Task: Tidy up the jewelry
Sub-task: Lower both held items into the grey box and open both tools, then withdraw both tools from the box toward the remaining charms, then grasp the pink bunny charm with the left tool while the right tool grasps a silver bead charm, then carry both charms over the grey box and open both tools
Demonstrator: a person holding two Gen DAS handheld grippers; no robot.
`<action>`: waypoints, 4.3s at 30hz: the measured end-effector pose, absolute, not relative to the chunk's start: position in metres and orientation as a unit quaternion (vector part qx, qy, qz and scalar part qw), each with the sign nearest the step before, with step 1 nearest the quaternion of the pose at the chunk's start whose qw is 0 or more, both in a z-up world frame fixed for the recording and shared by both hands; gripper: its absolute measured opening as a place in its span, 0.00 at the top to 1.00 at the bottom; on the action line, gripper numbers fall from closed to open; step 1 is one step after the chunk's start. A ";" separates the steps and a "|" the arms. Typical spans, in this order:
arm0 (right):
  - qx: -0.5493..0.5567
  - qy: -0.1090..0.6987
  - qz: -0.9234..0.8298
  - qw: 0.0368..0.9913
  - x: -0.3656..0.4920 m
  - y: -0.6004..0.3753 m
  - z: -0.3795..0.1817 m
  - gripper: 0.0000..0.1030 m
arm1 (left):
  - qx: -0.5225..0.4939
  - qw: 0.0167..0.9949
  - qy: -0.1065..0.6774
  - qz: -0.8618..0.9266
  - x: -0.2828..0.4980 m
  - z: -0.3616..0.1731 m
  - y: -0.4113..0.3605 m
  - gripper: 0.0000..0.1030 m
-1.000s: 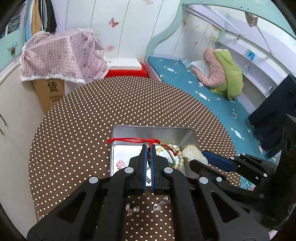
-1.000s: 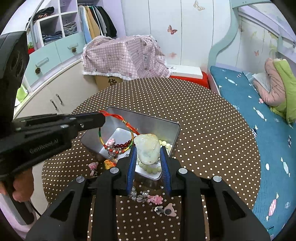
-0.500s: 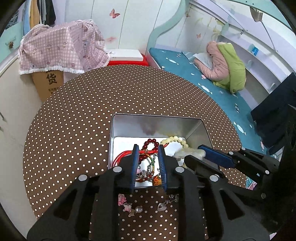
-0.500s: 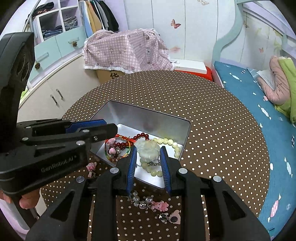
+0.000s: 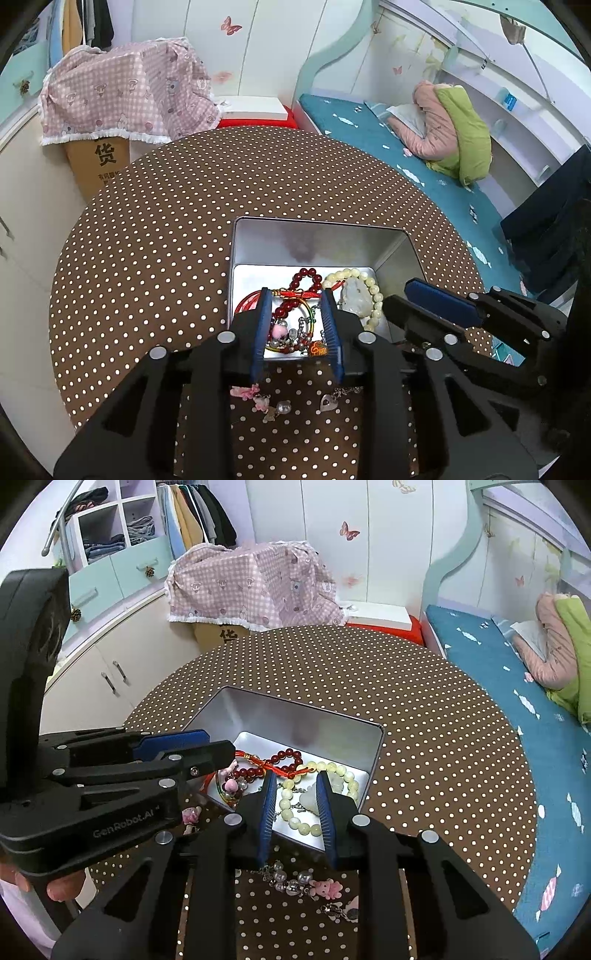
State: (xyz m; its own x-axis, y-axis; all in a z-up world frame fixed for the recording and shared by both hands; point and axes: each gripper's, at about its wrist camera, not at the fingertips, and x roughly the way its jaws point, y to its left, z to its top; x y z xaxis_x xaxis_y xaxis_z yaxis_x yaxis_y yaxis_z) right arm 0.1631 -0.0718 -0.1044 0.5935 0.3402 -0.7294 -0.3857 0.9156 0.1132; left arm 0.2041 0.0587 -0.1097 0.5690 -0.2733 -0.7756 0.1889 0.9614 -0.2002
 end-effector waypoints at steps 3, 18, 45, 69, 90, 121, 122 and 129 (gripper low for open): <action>-0.027 0.396 0.205 0.895 0.158 -0.075 -0.099 0.78 | -0.055 0.888 0.436 -0.136 0.197 -0.102 0.064 0.71; -0.027 0.382 0.259 0.887 0.120 -0.065 -0.092 0.62 | -0.067 0.896 0.433 -0.076 0.142 -0.103 0.113 0.61; -0.079 0.466 0.281 0.835 0.137 -0.003 -0.159 0.81 | -0.078 0.861 0.498 -0.068 0.125 -0.161 0.121 0.60; -0.042 0.428 0.260 0.865 0.130 -0.049 -0.130 0.90 | -0.069 0.866 0.483 -0.111 0.155 -0.154 0.089 0.60; -0.021 0.418 0.242 0.875 0.127 -0.074 -0.126 0.90 | -0.020 0.867 0.489 -0.090 0.161 -0.164 0.071 0.89; 0.006 0.388 0.214 0.896 0.152 -0.093 -0.100 0.90 | -0.030 0.898 0.417 -0.141 0.175 -0.090 0.042 0.89; 0.006 0.394 0.212 0.894 0.155 -0.092 -0.103 0.90 | -0.032 0.896 0.421 -0.137 0.179 -0.093 0.041 0.89; 0.000 0.409 0.215 0.887 0.169 -0.087 -0.114 0.90 | -0.038 0.888 0.440 -0.124 0.195 -0.106 0.042 0.88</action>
